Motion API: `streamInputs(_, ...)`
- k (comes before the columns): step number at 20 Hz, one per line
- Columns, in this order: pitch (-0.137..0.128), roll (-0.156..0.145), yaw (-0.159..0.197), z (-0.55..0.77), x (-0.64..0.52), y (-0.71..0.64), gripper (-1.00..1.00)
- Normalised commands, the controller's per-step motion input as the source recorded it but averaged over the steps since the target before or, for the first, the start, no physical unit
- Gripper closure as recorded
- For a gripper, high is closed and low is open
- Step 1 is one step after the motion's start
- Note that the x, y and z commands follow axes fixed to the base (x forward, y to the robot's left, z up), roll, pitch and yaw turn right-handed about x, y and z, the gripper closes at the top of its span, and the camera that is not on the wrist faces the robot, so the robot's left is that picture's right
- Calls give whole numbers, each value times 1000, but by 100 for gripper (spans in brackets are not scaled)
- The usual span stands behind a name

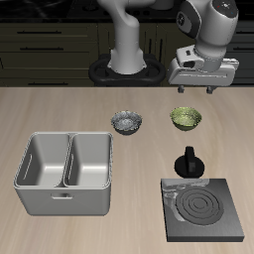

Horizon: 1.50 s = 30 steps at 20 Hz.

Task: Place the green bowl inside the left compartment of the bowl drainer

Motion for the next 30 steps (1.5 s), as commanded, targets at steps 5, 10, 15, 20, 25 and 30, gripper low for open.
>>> streamInputs(5, 49, -13, 7, -374, -52, 22, -100)
streamInputs(10, 40, -51, 29, -410, -16, -115, -100)
streamInputs(15, 37, -48, 32, -503, -69, -89, -100)
streamInputs(20, 44, -25, -7, -414, -88, -122, -100)
streamInputs(25, 51, -14, 1, -469, -154, -91, -100)
streamInputs(30, 37, -33, 6, -396, -115, -167, -100)
